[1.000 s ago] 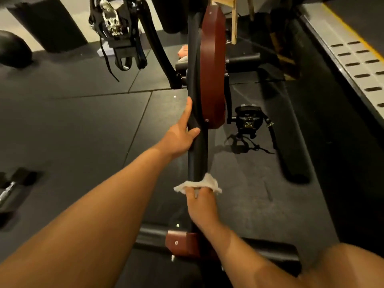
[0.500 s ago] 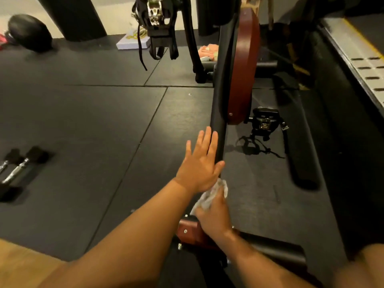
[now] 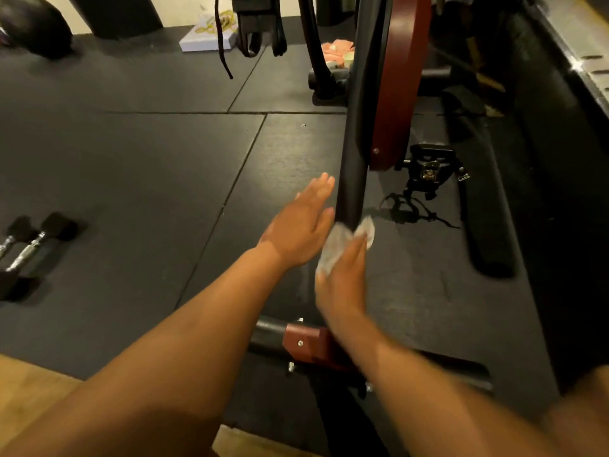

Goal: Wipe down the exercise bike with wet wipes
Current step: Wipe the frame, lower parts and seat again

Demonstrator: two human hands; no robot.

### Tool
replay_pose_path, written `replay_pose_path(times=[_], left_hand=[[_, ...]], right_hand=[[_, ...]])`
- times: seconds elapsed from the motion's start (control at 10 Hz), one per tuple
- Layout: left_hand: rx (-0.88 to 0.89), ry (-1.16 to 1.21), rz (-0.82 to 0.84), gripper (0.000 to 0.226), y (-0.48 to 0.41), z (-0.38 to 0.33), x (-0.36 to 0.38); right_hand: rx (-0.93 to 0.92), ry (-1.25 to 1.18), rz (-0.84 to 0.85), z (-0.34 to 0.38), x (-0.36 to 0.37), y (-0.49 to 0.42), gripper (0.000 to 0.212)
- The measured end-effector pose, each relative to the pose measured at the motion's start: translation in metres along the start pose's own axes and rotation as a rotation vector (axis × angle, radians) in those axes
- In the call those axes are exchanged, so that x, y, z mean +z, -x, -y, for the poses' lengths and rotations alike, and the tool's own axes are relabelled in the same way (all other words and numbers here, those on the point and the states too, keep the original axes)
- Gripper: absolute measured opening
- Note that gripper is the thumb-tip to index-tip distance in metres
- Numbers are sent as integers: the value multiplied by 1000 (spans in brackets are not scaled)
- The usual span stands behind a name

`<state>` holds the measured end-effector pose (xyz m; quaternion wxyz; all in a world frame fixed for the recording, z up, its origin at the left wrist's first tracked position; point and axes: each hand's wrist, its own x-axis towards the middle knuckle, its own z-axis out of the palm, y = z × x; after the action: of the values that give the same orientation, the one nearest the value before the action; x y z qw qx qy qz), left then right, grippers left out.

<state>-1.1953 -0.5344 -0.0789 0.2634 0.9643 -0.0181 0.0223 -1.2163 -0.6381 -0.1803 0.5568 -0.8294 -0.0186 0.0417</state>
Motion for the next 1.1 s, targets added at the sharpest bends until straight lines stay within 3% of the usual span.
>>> replay_pose_path(times=[0.1, 0.2, 0.3, 0.4, 0.5, 0.8, 0.9, 1.0, 1.1], left_hand=[[55, -48, 6, 56, -13, -20, 1], [34, -84, 12, 56, -20, -28, 7], [1, -24, -80, 50, -24, -25, 11], [-1, -47, -140, 46, -26, -26, 6], [79, -108, -143, 50, -24, -25, -3], [-67, 55, -139, 55, -14, -43, 31], [15, -161, -103, 52, -12, -44, 37], [96, -467, -80, 59, -18, -44, 39], [111, -785, 22, 65, -24, -51, 55]], right_hand=[[9, 38, 132, -30, -3, 81, 88], [138, 79, 112, -26, -4, 45, 79], [-5, 47, 70, 6, -18, -21, 78], [-159, 150, -28, 51, -22, -77, 58], [-65, 212, -102, 73, -24, -114, 29], [-201, 413, 112, 49, -49, -81, 46], [-22, 234, 231, 6, -43, -14, 42], [77, 403, 463, -42, -47, 57, 64], [97, 485, 608, -54, -55, 90, 63]])
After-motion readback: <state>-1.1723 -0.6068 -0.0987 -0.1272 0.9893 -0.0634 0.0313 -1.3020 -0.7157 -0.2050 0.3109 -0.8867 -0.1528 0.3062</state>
